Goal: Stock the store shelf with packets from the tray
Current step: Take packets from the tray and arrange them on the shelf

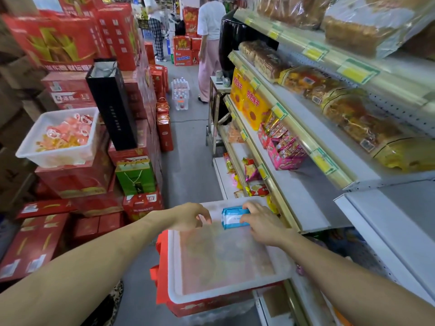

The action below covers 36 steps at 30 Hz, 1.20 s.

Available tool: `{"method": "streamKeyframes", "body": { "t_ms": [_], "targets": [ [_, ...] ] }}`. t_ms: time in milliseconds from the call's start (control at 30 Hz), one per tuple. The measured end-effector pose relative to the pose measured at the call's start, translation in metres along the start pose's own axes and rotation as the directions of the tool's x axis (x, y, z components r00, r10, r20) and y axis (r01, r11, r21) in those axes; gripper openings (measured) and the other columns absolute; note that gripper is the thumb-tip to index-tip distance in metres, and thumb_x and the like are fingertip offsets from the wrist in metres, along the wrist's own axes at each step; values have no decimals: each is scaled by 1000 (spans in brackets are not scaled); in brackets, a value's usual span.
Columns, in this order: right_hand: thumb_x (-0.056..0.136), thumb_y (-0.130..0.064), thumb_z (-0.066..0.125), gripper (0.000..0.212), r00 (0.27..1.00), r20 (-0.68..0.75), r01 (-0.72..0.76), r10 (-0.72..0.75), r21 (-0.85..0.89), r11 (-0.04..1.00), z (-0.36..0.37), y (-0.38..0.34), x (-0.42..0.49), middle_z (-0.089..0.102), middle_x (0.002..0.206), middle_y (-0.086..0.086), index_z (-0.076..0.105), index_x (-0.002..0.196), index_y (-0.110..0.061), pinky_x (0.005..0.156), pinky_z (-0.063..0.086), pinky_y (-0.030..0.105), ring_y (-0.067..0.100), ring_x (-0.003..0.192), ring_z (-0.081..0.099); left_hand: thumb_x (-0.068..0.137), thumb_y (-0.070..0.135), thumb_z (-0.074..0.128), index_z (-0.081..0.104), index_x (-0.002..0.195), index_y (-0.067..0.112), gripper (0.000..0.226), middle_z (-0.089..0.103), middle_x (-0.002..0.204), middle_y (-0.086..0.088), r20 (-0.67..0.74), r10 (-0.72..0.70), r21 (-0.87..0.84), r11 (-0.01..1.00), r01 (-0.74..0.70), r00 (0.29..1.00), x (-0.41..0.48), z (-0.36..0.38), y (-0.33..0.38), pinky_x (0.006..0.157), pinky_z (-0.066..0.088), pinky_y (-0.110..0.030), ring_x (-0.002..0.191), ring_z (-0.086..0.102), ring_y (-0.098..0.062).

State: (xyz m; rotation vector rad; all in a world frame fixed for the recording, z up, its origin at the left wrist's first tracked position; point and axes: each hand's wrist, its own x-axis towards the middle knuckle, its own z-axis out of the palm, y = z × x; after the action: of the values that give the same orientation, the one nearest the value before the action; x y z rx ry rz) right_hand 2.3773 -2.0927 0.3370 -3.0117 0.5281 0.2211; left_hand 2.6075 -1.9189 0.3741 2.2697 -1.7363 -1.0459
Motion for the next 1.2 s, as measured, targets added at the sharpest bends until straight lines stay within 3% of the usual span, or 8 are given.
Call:
{"method": "streamKeyframes", "body": {
  "t_ms": [233,367,433,567,833,1067,1200],
  "targets": [
    [95,-19,58,36,1000,-24,-8,7,-8,1000,4,-1,1,46,126,3,68,129,-26,94,41,35,25,117,48,98,15,57,71,123,35,35,58,134,6,7,15,15,1000,-15,1000,0,3,-2,107,51,-41,121,61,-14],
    [97,-17,58,32,1000,1,-12,12,30,999,8,-3,-1,46,122,4,70,124,-26,81,35,32,28,108,53,99,14,56,71,124,34,35,58,134,4,14,21,17,1000,-21,1000,1,3,-3,108,50,-38,121,60,-15],
    [96,-16,58,32,999,28,-16,15,32,999,9,-3,-2,44,128,2,70,123,-28,84,39,32,26,112,53,98,13,57,72,123,33,35,59,133,3,11,29,10,1000,-29,1000,3,2,-4,107,50,-37,120,61,-15],
    [98,-12,55,40,991,130,-14,12,20,1000,9,0,2,48,143,2,71,127,-33,107,41,36,25,130,47,98,14,57,72,121,35,35,59,131,6,5,33,8,999,-33,999,6,2,-2,106,51,-38,118,61,-14],
    [103,-17,50,40,975,221,37,-14,-102,994,15,-1,22,58,137,4,65,137,-33,110,32,36,26,130,45,98,15,56,72,122,37,36,60,132,8,-45,43,29,999,-42,998,10,9,0,96,48,-26,119,60,-13],
    [99,-10,56,49,950,312,-30,26,7,1000,-5,1,23,61,140,2,60,140,-36,94,49,38,25,123,57,98,10,55,70,128,29,39,61,137,3,-61,53,60,997,-50,997,19,-7,4,105,51,-32,122,59,-17],
    [92,-7,57,56,952,300,-94,55,117,989,-20,10,14,60,143,-4,63,134,-44,86,47,30,20,123,57,97,7,54,69,131,25,41,63,139,2,-57,56,98,994,-50,997,34,-12,9,105,49,-30,124,59,-18]
  ]
}}
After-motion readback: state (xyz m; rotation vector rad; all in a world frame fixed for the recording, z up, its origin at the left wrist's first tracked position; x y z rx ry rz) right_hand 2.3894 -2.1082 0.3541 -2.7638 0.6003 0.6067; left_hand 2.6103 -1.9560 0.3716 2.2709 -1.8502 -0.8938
